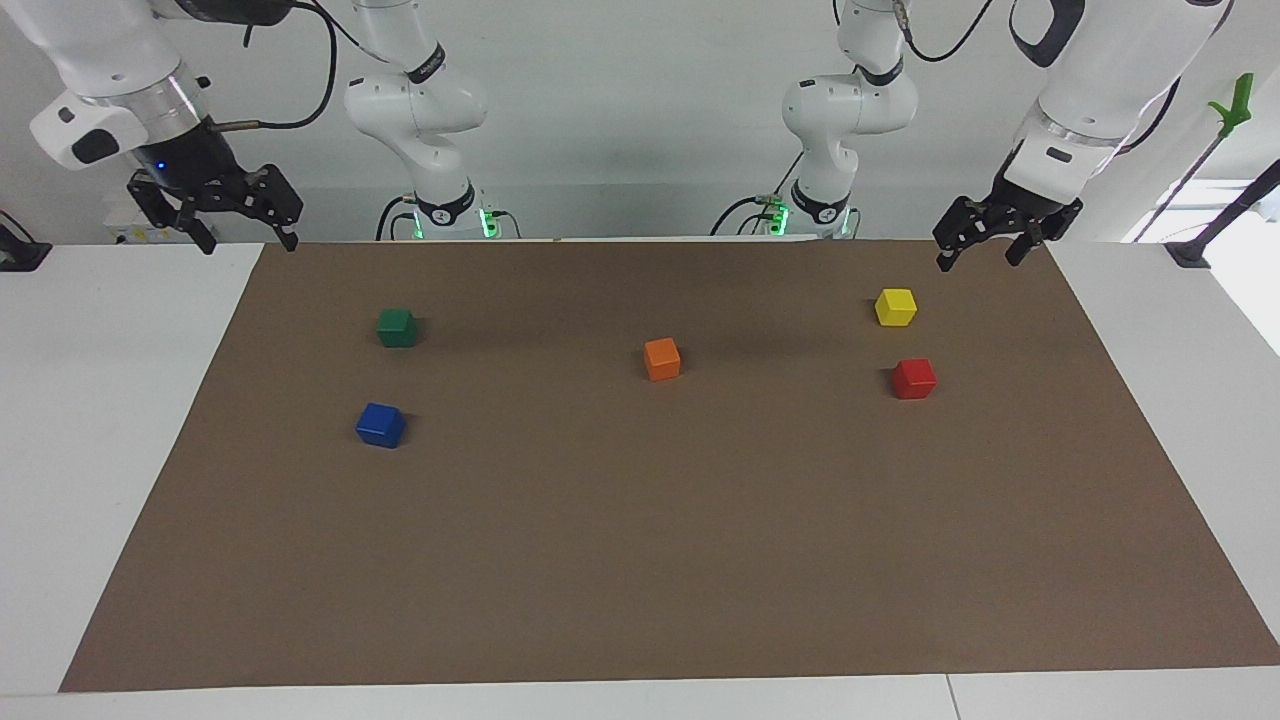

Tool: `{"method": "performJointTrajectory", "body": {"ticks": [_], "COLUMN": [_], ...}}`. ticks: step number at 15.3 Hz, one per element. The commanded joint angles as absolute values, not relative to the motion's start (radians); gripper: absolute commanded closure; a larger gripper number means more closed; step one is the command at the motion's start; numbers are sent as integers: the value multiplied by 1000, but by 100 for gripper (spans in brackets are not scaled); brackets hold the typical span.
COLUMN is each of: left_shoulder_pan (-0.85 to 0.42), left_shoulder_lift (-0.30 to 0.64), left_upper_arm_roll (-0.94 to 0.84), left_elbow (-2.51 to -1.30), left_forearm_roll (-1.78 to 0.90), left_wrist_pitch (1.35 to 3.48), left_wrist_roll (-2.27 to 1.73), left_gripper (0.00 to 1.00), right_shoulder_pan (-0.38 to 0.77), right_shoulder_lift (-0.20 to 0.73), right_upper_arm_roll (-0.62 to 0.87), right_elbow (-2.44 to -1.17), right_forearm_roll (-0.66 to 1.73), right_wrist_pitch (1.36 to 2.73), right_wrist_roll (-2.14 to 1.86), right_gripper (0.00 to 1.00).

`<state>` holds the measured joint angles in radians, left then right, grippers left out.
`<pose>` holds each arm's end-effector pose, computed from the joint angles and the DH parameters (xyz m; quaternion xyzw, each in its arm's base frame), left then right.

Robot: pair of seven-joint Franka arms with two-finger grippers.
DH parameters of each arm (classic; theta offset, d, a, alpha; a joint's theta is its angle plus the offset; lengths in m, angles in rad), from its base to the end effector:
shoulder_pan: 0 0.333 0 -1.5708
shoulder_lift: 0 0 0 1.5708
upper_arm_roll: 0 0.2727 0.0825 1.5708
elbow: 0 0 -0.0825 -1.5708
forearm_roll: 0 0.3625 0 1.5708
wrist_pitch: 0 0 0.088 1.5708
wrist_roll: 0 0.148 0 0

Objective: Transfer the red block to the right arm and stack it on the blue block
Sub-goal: 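Move the left gripper toward the red cube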

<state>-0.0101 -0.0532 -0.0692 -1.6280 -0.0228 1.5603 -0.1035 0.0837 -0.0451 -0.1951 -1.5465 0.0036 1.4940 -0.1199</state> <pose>0.5146 -0.0450 0.5414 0.9999 0.0121 -0.0082 0.0089 0.5098 -0.0584 0.5675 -1.0000 -0.0045 0.0034 0.0066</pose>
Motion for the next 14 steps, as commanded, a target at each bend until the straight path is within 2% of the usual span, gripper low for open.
{"method": "performJointTrajectory", "body": {"ticks": [1, 3, 6, 8, 11, 14], "left_shoulder_pan": [-31, -28, -9, 2, 30, 60], "left_shoulder_lift": [-71, -77, -150, -176, -158, -86], "left_upper_arm_roll": [-64, -64, -57, -55, -54, -54], "left_elbow": [-1654, -1670, -1825, -1920, -2005, -2074], "left_forearm_roll": [-28, -28, -29, -28, -23, -25], "left_wrist_pitch": [1600, 1606, 1692, 1826, 1945, 2041], "left_wrist_roll": [-77, -74, -83, -78, -55, 29], "left_gripper": [0, 0, 0, 0, 0, 0], "right_shoulder_pan": [81, 81, 83, 83, 81, 81], "right_shoulder_lift": [-69, -69, -69, -69, -87, -124], "right_upper_arm_roll": [-195, -195, -195, -193, -192, -193], "right_elbow": [-1572, -1572, -1574, -1572, -1606, -1681], "right_forearm_roll": [-20, -20, -20, -18, -2, 78], "right_wrist_pitch": [1494, 1494, 1494, 1497, 1496, 1520], "right_wrist_roll": [-120, -121, -121, -123, -149, -172], "right_gripper": [0, 0, 0, 0, 0, 0]}}
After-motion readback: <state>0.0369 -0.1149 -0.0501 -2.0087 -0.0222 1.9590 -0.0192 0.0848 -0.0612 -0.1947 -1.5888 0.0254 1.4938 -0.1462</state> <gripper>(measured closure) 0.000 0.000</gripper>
